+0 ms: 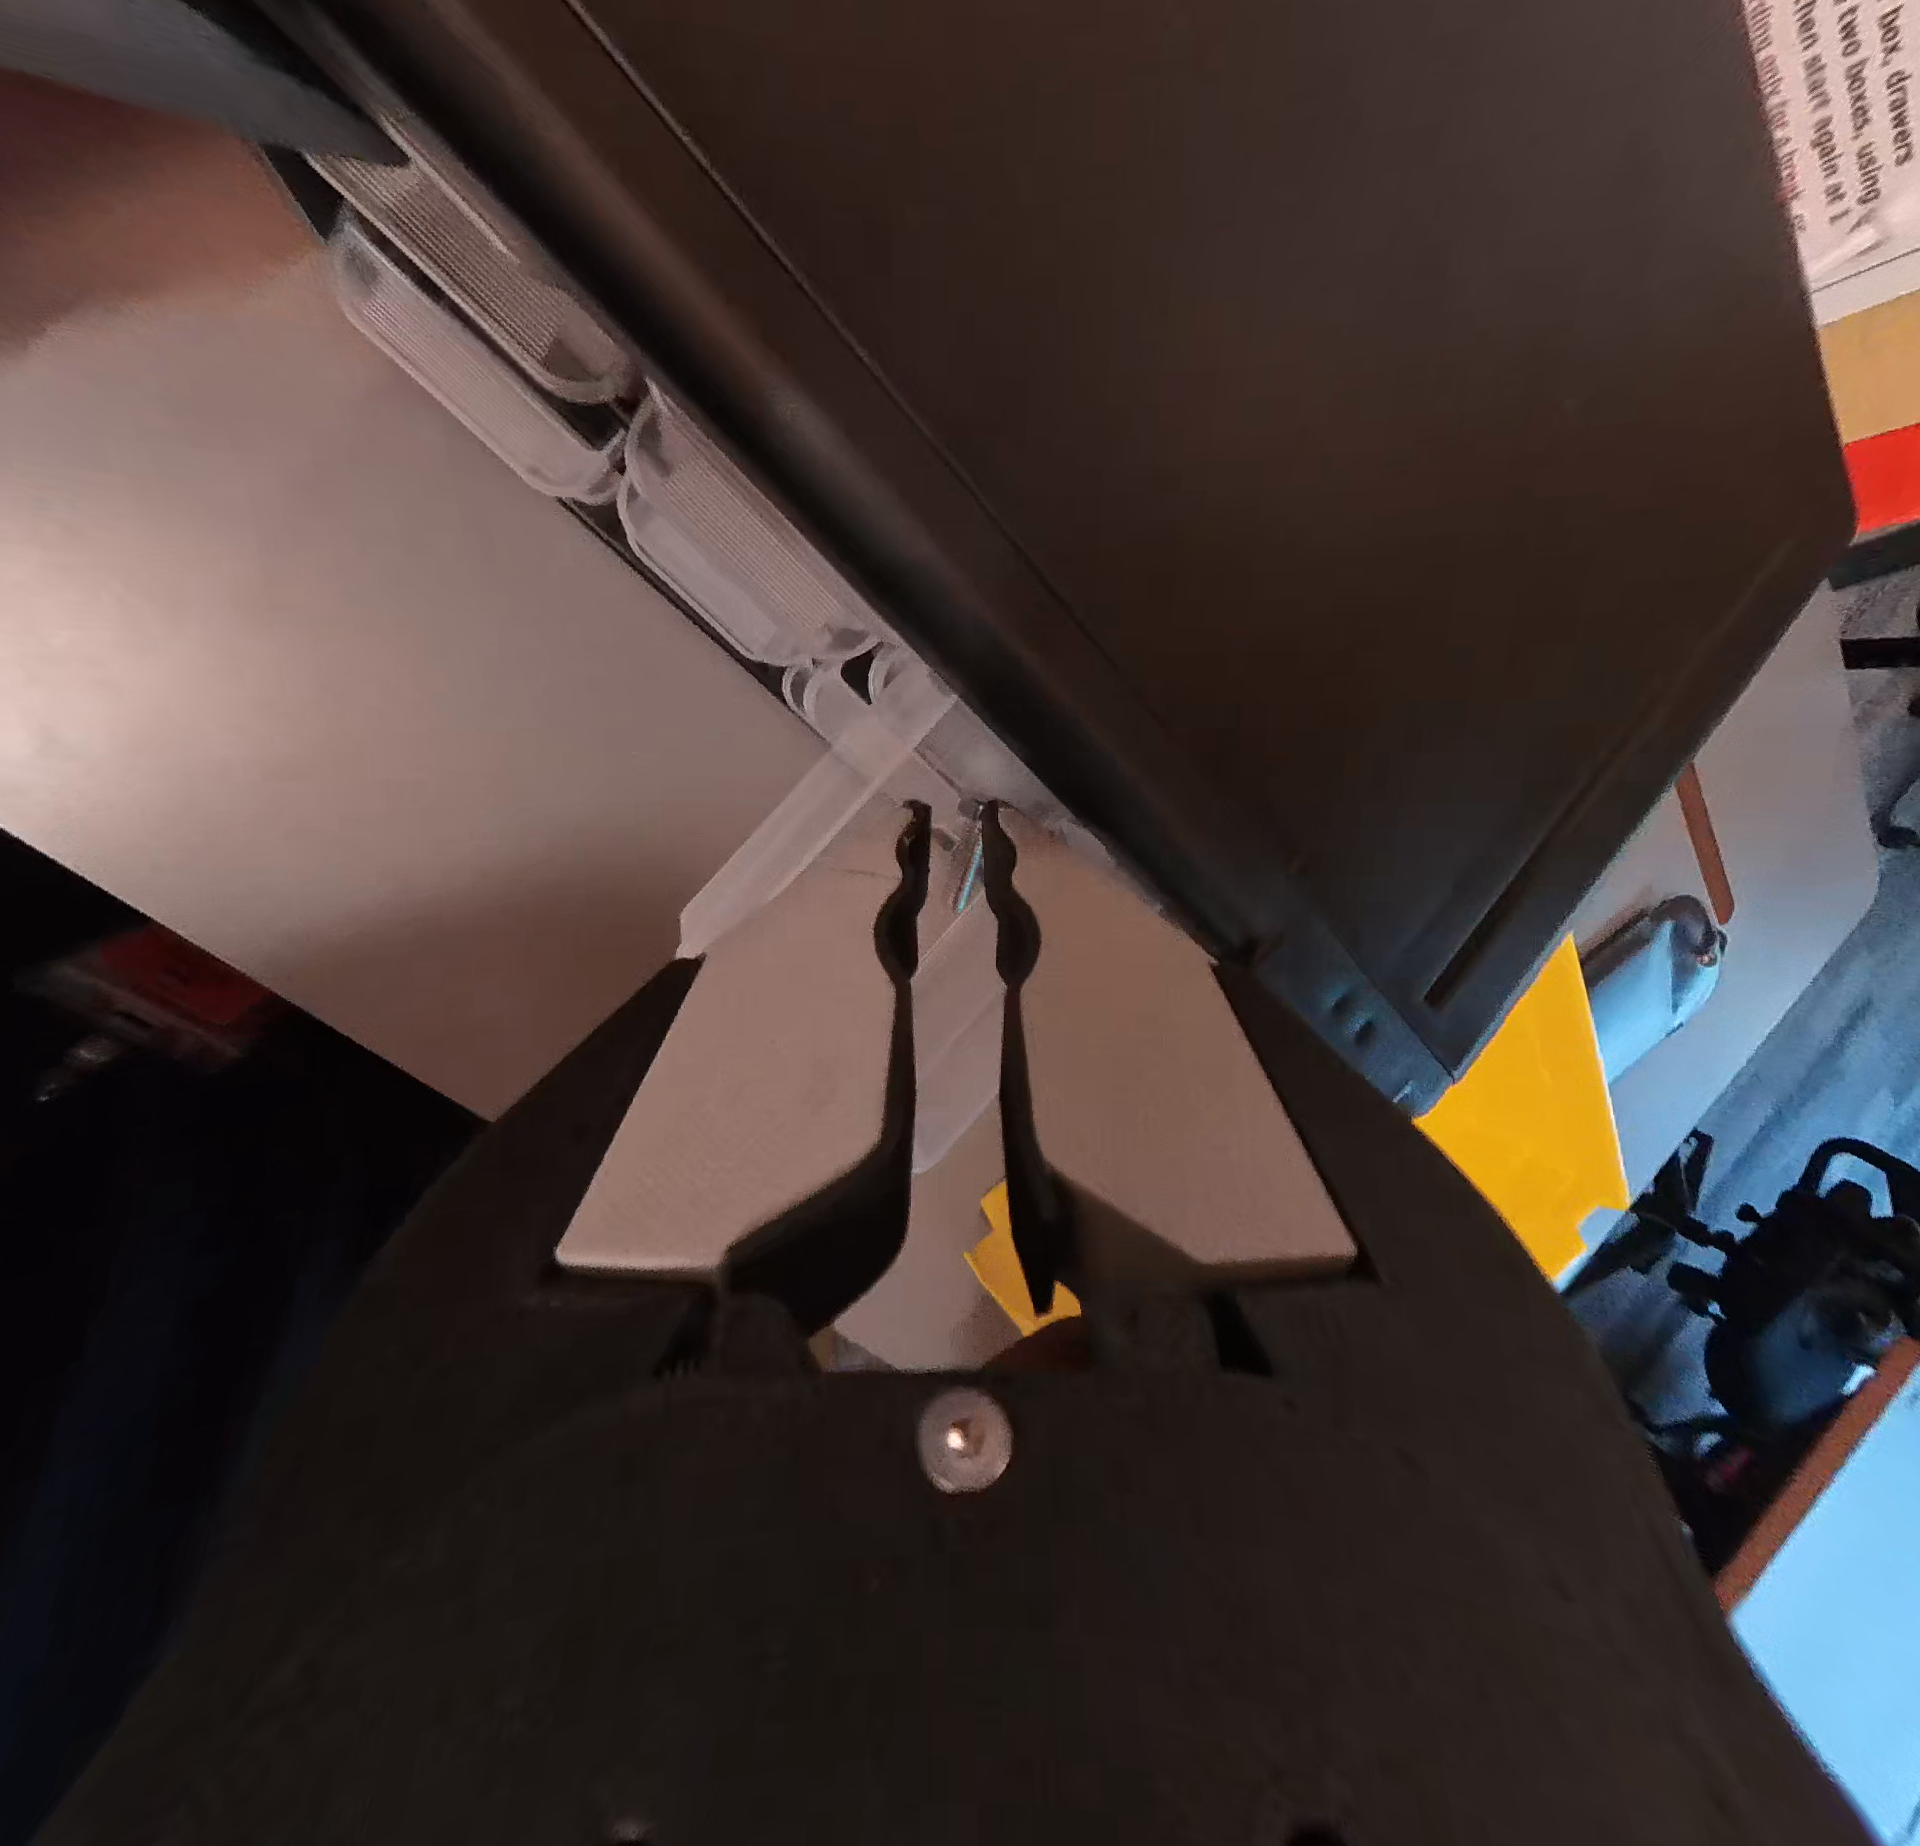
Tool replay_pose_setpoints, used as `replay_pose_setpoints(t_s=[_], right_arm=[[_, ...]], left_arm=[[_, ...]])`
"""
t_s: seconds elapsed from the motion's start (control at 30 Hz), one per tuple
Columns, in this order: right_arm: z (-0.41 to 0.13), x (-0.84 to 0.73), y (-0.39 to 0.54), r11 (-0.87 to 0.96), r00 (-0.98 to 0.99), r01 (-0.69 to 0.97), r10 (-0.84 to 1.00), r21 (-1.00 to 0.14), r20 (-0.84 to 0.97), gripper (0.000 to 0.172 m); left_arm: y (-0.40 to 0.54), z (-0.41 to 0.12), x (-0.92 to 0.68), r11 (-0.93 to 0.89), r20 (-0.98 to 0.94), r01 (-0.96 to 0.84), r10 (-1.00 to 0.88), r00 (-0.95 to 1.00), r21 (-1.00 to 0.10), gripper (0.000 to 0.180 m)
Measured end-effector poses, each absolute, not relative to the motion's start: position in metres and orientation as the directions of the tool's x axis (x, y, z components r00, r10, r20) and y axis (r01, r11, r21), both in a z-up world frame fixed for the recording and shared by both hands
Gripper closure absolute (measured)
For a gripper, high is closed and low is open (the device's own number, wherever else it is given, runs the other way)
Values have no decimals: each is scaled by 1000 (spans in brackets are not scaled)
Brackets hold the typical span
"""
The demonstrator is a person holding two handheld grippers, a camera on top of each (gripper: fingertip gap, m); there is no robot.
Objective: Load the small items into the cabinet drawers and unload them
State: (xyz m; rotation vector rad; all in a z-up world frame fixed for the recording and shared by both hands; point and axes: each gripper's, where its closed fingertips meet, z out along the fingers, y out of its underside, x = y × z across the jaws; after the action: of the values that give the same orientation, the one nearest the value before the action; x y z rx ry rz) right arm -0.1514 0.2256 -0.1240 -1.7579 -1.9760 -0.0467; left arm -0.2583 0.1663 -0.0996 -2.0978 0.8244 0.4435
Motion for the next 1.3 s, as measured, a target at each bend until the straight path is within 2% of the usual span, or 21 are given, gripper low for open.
replay_pose_setpoints(t_s=[0.13,0.2,0.3,0.43,0.53,0.73,0.93,1.07,1.2,1.3], right_arm=[[-134,-144,231,155,-77,972,920,-177,384,156],[-138,-141,235,135,-77,982,926,-133,369,165],[-138,-141,235,100,-54,986,950,-136,309,169],[-139,-139,233,140,-92,980,948,-140,305,169],[-132,-143,221,164,-105,964,957,-208,270,169],[-85,-133,220,141,-39,895,970,-424,240,169],[-65,-68,282,-60,199,818,963,-572,184,169],[-104,-7,352,-262,402,794,903,-549,150,169],[-168,37,414,-452,553,766,826,-457,108,169],[-214,57,453,-526,613,760,775,-383,153,169]], left_arm=[[166,-100,-259,-438,-571,-702,-408,712,-562,111],[166,-101,-260,-439,-585,-710,-404,703,-550,111],[166,-101,-260,-440,-588,-711,-401,703,-549,111],[166,-101,-260,-436,-588,-712,-403,701,-549,111],[166,-101,-260,-436,-589,-713,-404,700,-549,111],[166,-101,-260,-434,-588,-712,-403,701,-551,111],[166,-101,-260,-429,-586,-712,-406,701,-555,111],[166,-101,-260,-425,-586,-715,-410,699,-556,111],[166,-101,-260,-430,-588,-714,-406,700,-553,110],[167,-101,-260,-433,-588,-712,-403,701,-553,111]])
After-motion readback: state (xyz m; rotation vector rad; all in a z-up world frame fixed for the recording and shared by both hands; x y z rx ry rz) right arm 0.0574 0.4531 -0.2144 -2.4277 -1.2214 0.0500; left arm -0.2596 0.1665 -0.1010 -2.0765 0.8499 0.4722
